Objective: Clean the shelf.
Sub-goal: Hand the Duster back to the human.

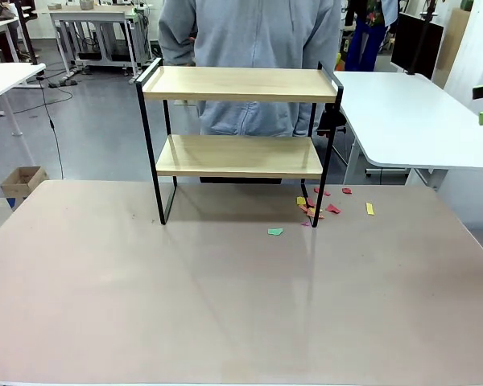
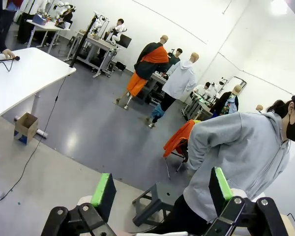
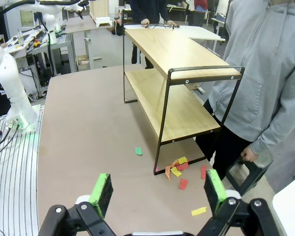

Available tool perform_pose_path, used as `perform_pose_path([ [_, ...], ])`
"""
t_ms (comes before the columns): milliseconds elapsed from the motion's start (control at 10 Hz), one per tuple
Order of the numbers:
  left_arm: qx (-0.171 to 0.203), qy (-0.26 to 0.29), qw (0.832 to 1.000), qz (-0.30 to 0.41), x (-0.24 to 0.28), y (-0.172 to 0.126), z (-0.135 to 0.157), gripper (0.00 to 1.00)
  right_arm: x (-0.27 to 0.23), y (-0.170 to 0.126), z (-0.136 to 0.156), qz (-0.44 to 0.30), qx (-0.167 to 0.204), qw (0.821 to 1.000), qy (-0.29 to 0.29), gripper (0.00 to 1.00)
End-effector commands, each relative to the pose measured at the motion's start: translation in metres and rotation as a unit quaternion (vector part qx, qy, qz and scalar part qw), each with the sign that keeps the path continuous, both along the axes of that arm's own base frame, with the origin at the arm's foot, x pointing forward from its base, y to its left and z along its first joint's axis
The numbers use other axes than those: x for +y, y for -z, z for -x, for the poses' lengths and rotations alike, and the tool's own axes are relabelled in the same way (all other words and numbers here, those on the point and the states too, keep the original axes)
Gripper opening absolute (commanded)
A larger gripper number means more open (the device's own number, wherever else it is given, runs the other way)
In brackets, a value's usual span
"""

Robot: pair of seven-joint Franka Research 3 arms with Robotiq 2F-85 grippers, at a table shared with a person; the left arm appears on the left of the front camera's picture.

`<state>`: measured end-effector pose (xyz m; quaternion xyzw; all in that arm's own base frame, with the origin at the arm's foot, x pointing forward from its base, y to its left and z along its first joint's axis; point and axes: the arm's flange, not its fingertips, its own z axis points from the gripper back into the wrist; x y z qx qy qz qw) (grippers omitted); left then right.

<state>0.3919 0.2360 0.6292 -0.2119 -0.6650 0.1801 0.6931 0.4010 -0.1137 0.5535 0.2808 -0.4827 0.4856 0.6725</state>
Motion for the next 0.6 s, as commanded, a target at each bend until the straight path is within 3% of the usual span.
perform_pose_path([
  [0, 0.000, 0.000, 1.000, -0.002, -0.0002, 0.0007, 0.0031, 1.00, 0.0006, -0.0028, 0.0002, -0.007, 0.001, 1.000, 0.000, 1.00],
  [500, 0.000, 0.000, 1.000, -0.002, -0.0002, 0.0007, 0.0031, 1.00, 0.0006, -0.0028, 0.0002, -0.007, 0.001, 1.000, 0.000, 1.00],
])
